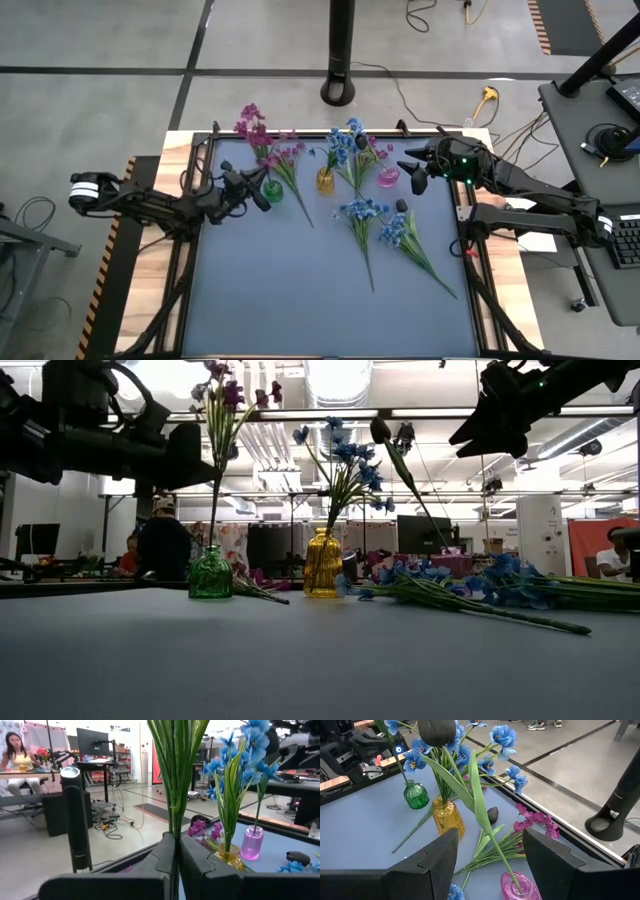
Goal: Sort flowers into vase by color
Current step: Put the left purple flowers into the green flower vase
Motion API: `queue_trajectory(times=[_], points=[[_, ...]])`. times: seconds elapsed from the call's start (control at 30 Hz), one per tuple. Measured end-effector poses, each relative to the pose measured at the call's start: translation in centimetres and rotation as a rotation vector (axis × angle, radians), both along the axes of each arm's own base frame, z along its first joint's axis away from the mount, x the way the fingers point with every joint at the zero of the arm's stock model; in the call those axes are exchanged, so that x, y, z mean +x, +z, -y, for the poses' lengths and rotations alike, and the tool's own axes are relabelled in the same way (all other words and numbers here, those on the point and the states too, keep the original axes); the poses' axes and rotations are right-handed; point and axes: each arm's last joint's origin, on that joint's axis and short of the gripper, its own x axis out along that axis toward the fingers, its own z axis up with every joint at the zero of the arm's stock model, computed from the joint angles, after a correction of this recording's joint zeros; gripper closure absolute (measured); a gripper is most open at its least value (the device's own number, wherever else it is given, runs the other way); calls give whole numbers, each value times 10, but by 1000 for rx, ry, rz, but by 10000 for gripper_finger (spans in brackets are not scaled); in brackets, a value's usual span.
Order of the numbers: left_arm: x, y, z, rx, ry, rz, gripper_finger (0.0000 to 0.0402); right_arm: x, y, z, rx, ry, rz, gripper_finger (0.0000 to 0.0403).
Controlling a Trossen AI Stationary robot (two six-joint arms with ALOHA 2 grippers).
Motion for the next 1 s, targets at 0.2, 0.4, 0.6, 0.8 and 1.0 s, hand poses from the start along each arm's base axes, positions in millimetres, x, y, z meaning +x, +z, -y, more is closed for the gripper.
queue_trajectory(times=[0.2,0.4,0.6,0.8,1.0], points=[[3,-5,0,-18,-2,-11,402,0,0,0,1,-1,0,188],[4,-9,0,-24,-3,-30,402,0,0,0,3,-1,2,188],[5,-10,0,-26,-2,-22,402,0,0,0,3,-1,1,188],[5,-9,0,-25,-2,-9,402,0,0,0,3,-2,2,188],[5,-8,0,-24,-2,-7,402,0,0,0,3,-1,2,188]])
